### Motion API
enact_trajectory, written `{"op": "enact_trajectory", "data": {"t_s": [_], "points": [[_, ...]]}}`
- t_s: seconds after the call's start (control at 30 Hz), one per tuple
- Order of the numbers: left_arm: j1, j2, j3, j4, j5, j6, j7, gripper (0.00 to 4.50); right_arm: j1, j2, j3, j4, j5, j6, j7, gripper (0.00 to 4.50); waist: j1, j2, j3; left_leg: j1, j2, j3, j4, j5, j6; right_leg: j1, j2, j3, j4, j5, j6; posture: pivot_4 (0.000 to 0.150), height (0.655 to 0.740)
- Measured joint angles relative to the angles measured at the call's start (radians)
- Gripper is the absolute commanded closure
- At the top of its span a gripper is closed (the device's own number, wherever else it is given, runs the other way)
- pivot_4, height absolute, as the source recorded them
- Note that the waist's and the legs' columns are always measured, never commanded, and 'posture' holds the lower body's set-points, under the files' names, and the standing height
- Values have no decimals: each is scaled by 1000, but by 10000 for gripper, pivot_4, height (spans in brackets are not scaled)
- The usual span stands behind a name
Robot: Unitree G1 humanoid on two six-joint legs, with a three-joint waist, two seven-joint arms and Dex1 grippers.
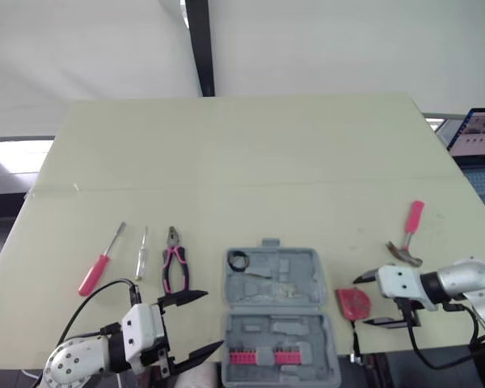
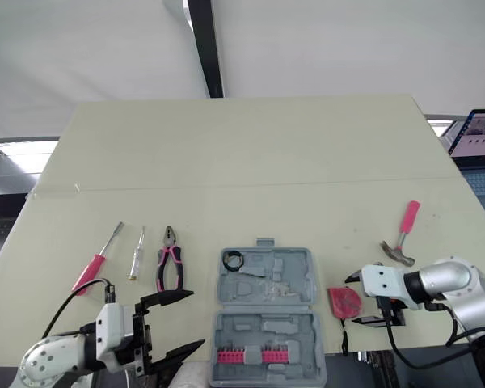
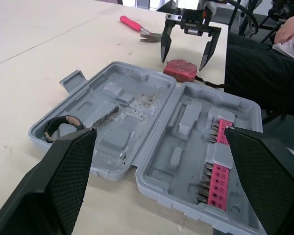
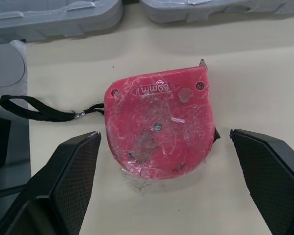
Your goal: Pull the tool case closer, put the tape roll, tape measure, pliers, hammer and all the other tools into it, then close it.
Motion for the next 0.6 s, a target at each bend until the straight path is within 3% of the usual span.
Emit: {"op": "enact_trajectory", "data": {"t_s": [0.43,0.6], "points": [[-15,6,0,-4,0,31,21,0,-13,29,19,24,-30,-18,-21,310,0,0,0,0,0,0,0,0,0,0,0,0,0,0,0,1500,7400],[-20,7,0,-5,0,42,24,0,-15,31,19,34,-31,-36,-29,15334,0,0,0,0,0,0,0,0,0,0,0,0,0,0,0,1500,7400]]}}
